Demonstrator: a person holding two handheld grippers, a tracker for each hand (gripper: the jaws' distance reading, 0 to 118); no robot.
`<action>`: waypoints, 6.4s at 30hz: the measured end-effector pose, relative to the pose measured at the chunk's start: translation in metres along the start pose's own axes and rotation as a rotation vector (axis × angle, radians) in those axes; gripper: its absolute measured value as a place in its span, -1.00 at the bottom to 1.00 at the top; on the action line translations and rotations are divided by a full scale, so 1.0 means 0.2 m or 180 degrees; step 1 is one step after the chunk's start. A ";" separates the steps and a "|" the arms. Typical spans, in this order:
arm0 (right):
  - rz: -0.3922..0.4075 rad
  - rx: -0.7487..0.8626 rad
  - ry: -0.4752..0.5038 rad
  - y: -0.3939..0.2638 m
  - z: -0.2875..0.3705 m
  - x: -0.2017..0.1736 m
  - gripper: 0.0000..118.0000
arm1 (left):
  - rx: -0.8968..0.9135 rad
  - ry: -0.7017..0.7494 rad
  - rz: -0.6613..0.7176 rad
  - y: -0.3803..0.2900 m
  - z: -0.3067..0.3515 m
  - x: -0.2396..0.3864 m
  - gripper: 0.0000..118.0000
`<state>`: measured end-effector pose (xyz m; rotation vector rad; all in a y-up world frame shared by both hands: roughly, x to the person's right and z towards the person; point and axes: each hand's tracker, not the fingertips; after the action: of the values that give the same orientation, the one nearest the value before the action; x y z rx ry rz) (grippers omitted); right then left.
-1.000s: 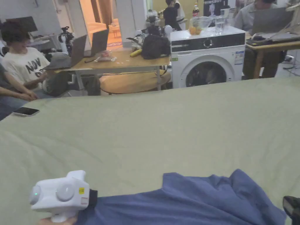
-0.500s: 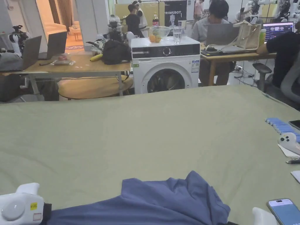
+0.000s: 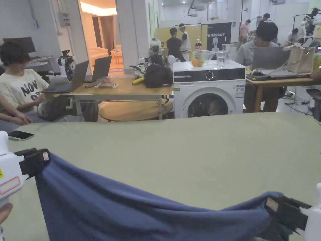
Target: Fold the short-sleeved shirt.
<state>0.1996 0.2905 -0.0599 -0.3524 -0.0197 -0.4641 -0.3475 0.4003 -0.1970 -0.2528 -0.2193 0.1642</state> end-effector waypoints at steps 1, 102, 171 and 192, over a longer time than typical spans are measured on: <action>0.0075 0.0076 0.0007 0.07 -0.01 -0.03 -0.90 | 0.0107 -0.0007 0.0003 0.08 0.04 0.00 -1.00; 0.1226 0.0033 0.0070 -0.24 0.02 -0.26 -1.00 | -0.1215 0.0157 0.0188 -0.81 0.28 -0.15 0.09; 0.1407 0.0924 -0.0965 1.76 -0.33 -0.47 -1.00 | 0.0475 0.0090 -0.0265 0.98 -0.54 0.27 -0.98; 0.1516 0.1116 -0.0950 2.11 -0.82 -0.67 -1.00 | 0.0450 0.0536 -0.0333 1.15 -0.93 0.22 -0.99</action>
<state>0.2558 0.6457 -0.3647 -0.0706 -0.2979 0.0696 -0.2918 0.5858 -0.4248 -0.1133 -0.0530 0.0537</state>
